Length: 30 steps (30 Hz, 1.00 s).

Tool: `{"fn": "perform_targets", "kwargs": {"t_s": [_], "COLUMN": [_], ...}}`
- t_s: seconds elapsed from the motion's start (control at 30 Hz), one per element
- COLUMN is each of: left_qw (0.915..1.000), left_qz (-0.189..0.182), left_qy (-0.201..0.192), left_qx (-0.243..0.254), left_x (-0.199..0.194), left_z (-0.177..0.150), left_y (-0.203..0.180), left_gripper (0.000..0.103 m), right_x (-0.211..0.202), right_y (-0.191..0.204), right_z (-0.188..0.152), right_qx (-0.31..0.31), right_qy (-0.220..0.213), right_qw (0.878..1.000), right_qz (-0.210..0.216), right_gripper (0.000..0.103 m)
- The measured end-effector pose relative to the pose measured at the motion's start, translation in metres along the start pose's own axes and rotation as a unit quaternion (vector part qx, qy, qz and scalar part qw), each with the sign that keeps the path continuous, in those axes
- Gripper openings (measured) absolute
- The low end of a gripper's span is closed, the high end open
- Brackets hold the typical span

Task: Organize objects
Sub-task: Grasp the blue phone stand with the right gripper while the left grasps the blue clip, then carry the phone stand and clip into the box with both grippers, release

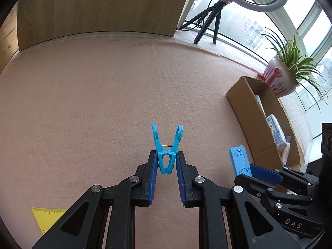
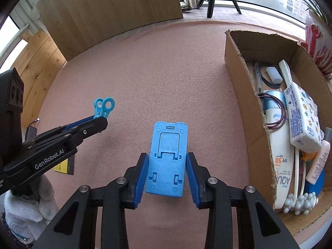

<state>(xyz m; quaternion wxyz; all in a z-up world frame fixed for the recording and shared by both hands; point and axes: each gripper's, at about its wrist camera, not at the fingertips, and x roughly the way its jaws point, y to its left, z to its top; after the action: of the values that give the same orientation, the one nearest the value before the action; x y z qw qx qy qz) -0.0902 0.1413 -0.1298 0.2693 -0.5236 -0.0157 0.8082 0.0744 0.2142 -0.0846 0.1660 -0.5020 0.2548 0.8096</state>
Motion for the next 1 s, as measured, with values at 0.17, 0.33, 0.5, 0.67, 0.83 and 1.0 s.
{"fn": "perform_targets", "kwargs": {"t_s": [0.17, 0.33, 0.5, 0.67, 0.83, 1.0], "left_qw": [0.9996, 0.9984, 0.9965, 0.9940, 0.9916, 0.9893], "left_qz": [-0.015, -0.030, -0.043, -0.054, -0.060, -0.064], "left_qy": [-0.015, -0.029, -0.040, -0.042, -0.041, -0.039], "left_qx": [0.017, 0.038, 0.060, 0.084, 0.107, 0.125], "left_x": [-0.009, -0.016, -0.015, -0.008, 0.004, 0.016], "left_z": [0.010, 0.024, 0.037, 0.048, 0.058, 0.067], "left_y": [-0.026, -0.059, -0.096, -0.133, -0.166, -0.195], "left_gripper": [0.019, 0.019, 0.019, 0.019, 0.019, 0.019], "right_x": [-0.031, -0.061, -0.086, -0.103, -0.114, -0.117], "right_y": [-0.008, -0.023, -0.047, -0.082, -0.112, -0.130], "right_z": [0.004, 0.006, 0.007, 0.007, 0.008, 0.009], "right_qx": [0.001, 0.004, 0.013, 0.031, 0.049, 0.053], "right_qy": [-0.030, -0.058, -0.085, -0.100, -0.108, -0.110], "right_qw": [1.000, 0.998, 0.996, 0.994, 0.992, 0.991], "right_qz": [0.009, 0.008, -0.011, -0.034, -0.046, -0.054], "right_gripper": [0.033, 0.033, 0.033, 0.033, 0.033, 0.033]}}
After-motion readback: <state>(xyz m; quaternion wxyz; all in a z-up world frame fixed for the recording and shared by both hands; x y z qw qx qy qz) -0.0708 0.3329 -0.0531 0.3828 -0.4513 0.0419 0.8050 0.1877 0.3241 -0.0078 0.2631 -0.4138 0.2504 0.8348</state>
